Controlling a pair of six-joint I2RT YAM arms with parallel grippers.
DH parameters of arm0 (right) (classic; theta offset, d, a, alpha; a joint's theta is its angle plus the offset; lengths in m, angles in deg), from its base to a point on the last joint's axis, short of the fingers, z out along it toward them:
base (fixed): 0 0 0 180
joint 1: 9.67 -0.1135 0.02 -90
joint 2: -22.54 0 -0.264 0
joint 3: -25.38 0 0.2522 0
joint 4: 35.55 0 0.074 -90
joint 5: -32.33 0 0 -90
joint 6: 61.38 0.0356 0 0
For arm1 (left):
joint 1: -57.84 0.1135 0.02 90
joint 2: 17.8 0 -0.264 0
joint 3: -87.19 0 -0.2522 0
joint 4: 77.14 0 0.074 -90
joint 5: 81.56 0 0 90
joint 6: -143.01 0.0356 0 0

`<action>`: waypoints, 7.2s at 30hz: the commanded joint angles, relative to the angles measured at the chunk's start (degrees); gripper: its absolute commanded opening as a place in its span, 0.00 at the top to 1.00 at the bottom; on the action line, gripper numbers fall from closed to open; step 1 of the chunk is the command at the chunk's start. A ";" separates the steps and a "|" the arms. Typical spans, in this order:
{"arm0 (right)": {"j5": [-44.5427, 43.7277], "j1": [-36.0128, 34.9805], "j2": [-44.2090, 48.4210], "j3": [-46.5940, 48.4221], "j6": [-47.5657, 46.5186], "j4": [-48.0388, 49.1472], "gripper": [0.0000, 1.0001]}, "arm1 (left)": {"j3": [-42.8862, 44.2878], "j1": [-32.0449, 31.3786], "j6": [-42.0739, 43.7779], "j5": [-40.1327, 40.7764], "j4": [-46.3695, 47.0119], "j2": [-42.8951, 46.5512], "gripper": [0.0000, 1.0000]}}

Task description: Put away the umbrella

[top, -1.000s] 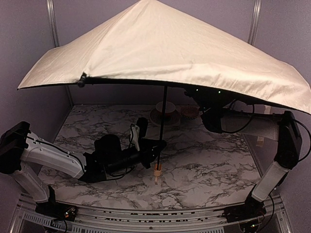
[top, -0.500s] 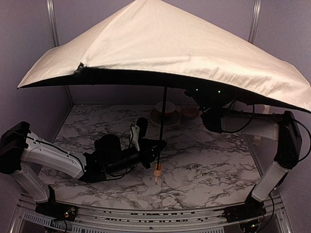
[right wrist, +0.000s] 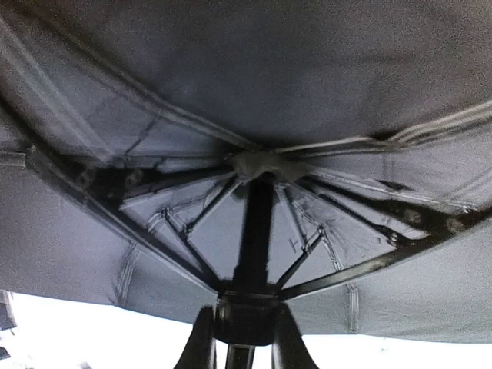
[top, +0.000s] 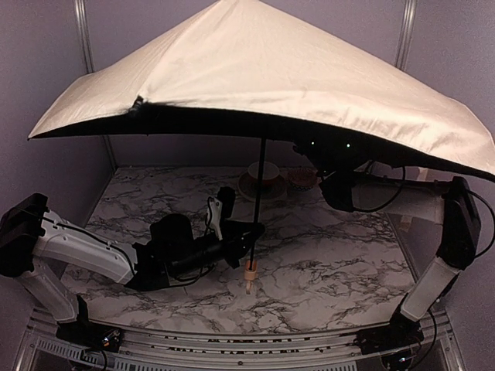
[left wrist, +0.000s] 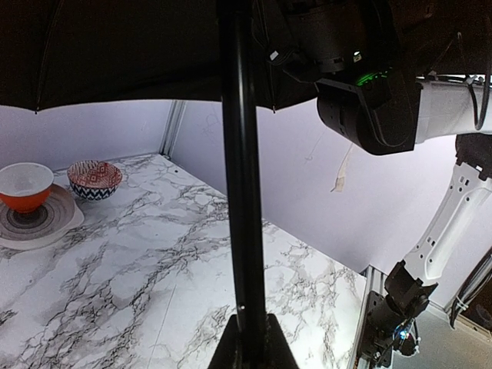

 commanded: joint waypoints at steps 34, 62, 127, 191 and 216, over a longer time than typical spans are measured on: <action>22.11 -0.48 7.18 -4.28 -11.69 -6.77 0.25 | -4.38 3.31 -9.82 -25.06 35.88 0.13 1.00; 31.03 -3.05 11.90 1.85 -27.36 -30.12 0.16 | -1.65 4.94 -16.73 -33.64 36.35 -4.27 1.00; -12.68 -12.72 -9.59 32.85 -14.71 -61.46 1.00 | -5.87 7.35 -7.40 8.06 -2.19 6.25 0.66; 13.52 -0.03 -15.43 19.27 14.23 -3.26 0.47 | -6.88 5.20 -8.00 -8.46 15.39 1.46 1.00; 13.10 -0.05 -15.86 22.24 11.14 -8.59 1.00 | -6.22 4.85 -7.04 -9.35 13.95 1.79 1.00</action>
